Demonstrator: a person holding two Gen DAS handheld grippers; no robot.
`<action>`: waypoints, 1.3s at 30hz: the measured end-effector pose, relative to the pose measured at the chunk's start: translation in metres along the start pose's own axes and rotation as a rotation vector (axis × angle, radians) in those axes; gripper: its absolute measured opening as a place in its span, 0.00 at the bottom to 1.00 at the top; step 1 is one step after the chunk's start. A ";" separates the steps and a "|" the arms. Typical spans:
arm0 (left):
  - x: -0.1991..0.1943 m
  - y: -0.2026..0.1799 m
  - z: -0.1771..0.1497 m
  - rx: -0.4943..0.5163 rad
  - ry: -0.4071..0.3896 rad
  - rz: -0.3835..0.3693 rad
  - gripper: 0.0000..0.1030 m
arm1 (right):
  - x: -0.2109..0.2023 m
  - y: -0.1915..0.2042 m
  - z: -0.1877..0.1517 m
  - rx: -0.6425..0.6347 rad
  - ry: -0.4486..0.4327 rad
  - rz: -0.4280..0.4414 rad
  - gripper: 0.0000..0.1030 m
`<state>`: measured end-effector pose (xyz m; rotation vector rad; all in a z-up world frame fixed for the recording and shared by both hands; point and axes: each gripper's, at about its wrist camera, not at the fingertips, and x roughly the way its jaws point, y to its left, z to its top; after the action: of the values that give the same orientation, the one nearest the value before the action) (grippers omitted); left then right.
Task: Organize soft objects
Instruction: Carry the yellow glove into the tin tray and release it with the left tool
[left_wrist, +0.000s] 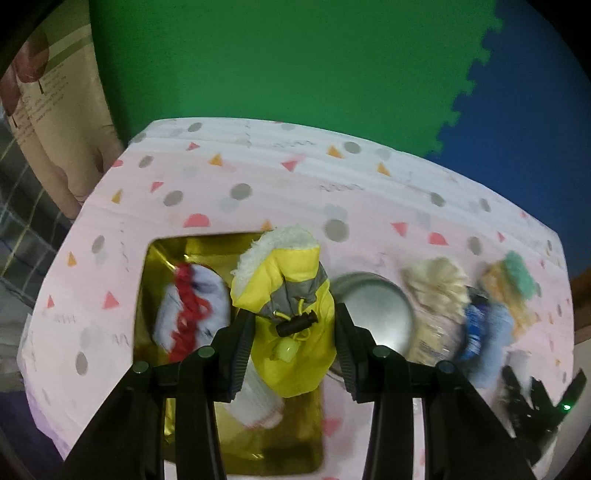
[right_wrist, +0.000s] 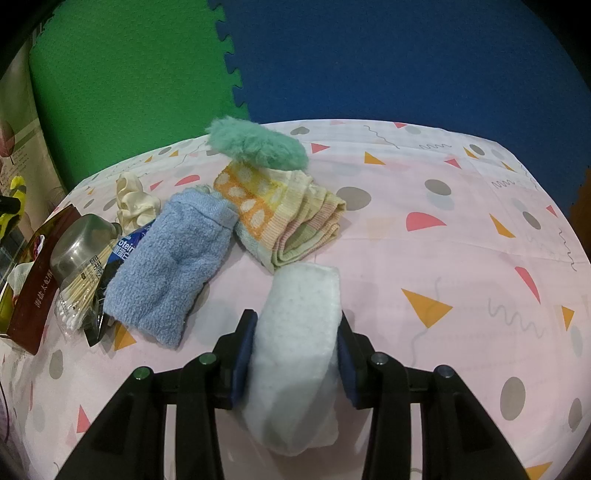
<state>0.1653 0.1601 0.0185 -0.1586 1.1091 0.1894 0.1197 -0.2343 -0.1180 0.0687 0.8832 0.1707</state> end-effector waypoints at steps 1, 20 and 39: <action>0.005 0.006 0.002 -0.006 -0.006 0.009 0.38 | 0.000 0.000 0.000 0.000 0.000 0.000 0.41; 0.098 0.024 0.012 0.043 0.088 0.104 0.42 | 0.000 0.000 0.000 0.000 0.000 0.000 0.41; 0.075 0.028 0.001 0.049 0.020 0.072 0.65 | 0.001 0.001 0.000 -0.009 0.002 -0.010 0.41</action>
<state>0.1923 0.1928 -0.0493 -0.0774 1.1393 0.2252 0.1203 -0.2328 -0.1189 0.0554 0.8842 0.1651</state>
